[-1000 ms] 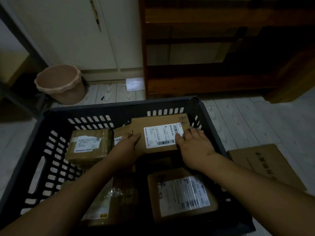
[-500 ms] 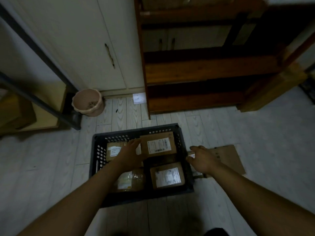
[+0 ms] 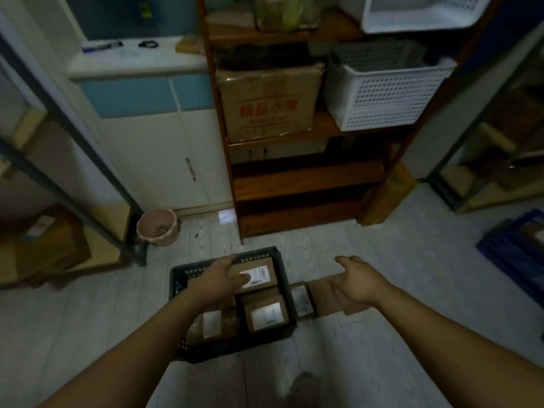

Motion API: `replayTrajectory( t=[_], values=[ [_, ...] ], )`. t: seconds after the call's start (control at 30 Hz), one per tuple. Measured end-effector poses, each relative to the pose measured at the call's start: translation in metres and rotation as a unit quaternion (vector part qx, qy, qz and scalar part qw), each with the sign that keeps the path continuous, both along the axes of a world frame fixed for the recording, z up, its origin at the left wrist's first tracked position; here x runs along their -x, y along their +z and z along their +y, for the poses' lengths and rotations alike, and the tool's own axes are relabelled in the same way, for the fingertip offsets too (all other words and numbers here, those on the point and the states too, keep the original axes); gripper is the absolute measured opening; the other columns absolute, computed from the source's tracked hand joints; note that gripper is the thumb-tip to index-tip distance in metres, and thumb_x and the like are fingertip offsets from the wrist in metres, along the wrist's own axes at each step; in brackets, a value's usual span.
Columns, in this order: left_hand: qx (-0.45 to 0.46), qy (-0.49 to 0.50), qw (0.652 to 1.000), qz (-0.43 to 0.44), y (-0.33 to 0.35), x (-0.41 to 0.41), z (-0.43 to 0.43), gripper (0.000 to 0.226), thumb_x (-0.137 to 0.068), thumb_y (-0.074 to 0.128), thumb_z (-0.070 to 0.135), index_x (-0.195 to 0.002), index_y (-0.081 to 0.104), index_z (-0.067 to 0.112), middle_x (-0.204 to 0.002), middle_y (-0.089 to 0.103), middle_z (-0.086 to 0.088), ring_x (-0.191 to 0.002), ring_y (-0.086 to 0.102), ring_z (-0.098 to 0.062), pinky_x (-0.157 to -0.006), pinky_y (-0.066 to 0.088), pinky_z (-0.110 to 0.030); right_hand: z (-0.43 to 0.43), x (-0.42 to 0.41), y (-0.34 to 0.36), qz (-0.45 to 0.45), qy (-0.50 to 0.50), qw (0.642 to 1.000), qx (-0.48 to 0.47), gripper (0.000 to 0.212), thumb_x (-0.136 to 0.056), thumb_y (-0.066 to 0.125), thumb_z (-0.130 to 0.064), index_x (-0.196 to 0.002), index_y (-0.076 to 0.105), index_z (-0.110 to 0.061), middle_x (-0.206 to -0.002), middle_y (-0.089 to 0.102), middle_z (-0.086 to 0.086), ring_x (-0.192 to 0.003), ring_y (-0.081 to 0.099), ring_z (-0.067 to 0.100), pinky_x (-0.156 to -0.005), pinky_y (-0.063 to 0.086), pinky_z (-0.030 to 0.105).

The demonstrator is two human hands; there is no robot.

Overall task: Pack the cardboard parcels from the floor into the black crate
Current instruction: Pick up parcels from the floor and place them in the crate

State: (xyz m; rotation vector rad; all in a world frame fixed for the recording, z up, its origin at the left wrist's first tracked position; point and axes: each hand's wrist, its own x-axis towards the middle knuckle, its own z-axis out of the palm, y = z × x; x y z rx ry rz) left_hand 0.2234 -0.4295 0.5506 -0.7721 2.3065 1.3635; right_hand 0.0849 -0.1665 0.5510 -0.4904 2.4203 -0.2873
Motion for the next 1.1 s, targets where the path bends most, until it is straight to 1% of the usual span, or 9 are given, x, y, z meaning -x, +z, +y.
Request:
replayTrajectory(
  t=[0.03,0.1,0.17,0.33,0.4,0.57,0.8,0.97,1.1],
  values=[
    [-0.003,-0.014,1.000,0.008,0.005,0.003,0.008,0.064,-0.091,0.057,0.033,-0.146,0.027,0.019,-0.144,0.037,-0.001,-0.126,0.042,-0.018,-0.094,0.036,-0.024,0.011,-0.006,0.008,0.010,-0.016,1.000,0.004,0.067,-0.095,0.048,-0.043,-0.151,0.022,-0.018,-0.153,0.028,0.011,-0.135,0.036,0.027,-0.110,0.033,0.032],
    [-0.003,-0.032,0.999,0.022,0.017,0.006,0.028,0.069,-0.090,0.057,0.036,-0.148,0.023,0.021,-0.151,0.030,-0.004,-0.134,0.037,-0.022,-0.102,0.034,-0.029,0.035,-0.017,0.023,0.033,-0.033,0.999,0.000,0.066,-0.095,0.048,-0.044,-0.151,0.024,-0.019,-0.152,0.029,0.010,-0.135,0.037,0.026,-0.108,0.034,0.031],
    [0.004,-0.052,0.998,0.041,0.030,0.009,0.049,0.071,-0.089,0.058,0.039,-0.148,0.022,0.023,-0.153,0.027,-0.003,-0.136,0.034,-0.022,-0.108,0.031,-0.033,0.059,-0.025,0.035,0.051,-0.040,0.998,-0.011,0.066,-0.095,0.048,-0.045,-0.151,0.024,-0.019,-0.152,0.029,0.009,-0.135,0.037,0.026,-0.108,0.034,0.032],
    [0.036,-0.095,0.992,0.079,0.057,0.018,0.103,0.073,-0.089,0.058,0.042,-0.149,0.020,0.025,-0.156,0.021,-0.001,-0.139,0.029,-0.020,-0.114,0.027,-0.033,0.114,-0.020,0.056,0.077,-0.068,0.995,-0.021,0.069,-0.095,0.047,-0.049,-0.151,0.021,-0.019,-0.155,0.024,0.009,-0.138,0.033,0.027,-0.111,0.031,0.034],
    [0.049,-0.101,0.990,0.081,0.065,0.027,0.122,0.073,-0.089,0.058,0.043,-0.149,0.019,0.026,-0.156,0.019,-0.001,-0.140,0.027,-0.021,-0.113,0.027,-0.032,0.137,-0.010,0.059,0.078,-0.079,0.994,-0.019,0.070,-0.094,0.046,-0.050,-0.151,0.020,-0.019,-0.155,0.023,0.009,-0.138,0.033,0.027,-0.111,0.031,0.035],
    [0.047,-0.094,0.991,0.085,0.075,0.069,0.191,0.074,-0.085,0.059,0.045,-0.147,0.022,0.031,-0.153,0.027,-0.002,-0.132,0.039,-0.025,-0.108,0.039,-0.044,0.208,0.028,0.059,0.079,-0.087,0.993,-0.003,0.072,-0.093,0.047,-0.051,-0.152,0.020,-0.019,-0.156,0.022,0.008,-0.138,0.033,0.027,-0.111,0.032,0.035],
    [0.044,-0.080,0.995,0.051,0.068,0.126,0.299,0.070,-0.091,0.055,0.040,-0.149,0.019,0.026,-0.156,0.019,-0.003,-0.140,0.027,-0.026,-0.112,0.029,-0.038,0.307,0.084,0.052,0.044,-0.076,0.996,0.028,0.073,-0.093,0.049,-0.051,-0.152,0.020,-0.019,-0.156,0.021,0.009,-0.138,0.033,0.026,-0.111,0.029,0.031],
    [0.073,-0.071,0.994,0.027,0.056,0.153,0.318,0.070,-0.091,0.056,0.039,-0.149,0.019,0.021,-0.156,0.020,-0.004,-0.142,0.024,-0.023,-0.112,0.024,-0.034,0.326,0.123,0.039,0.014,-0.072,0.997,0.039,0.073,-0.093,0.049,-0.049,-0.152,0.019,-0.017,-0.155,0.022,0.011,-0.138,0.033,0.027,-0.112,0.029,0.031],
    [0.071,-0.051,0.996,0.018,0.043,0.186,0.315,0.069,-0.091,0.056,0.036,-0.148,0.020,0.021,-0.156,0.022,-0.004,-0.141,0.026,-0.024,-0.111,0.025,-0.035,0.320,0.154,0.027,0.005,-0.073,0.996,0.048,0.072,-0.094,0.049,-0.048,-0.151,0.020,-0.016,-0.155,0.024,0.011,-0.138,0.033,0.027,-0.112,0.030,0.033]
  ],
)
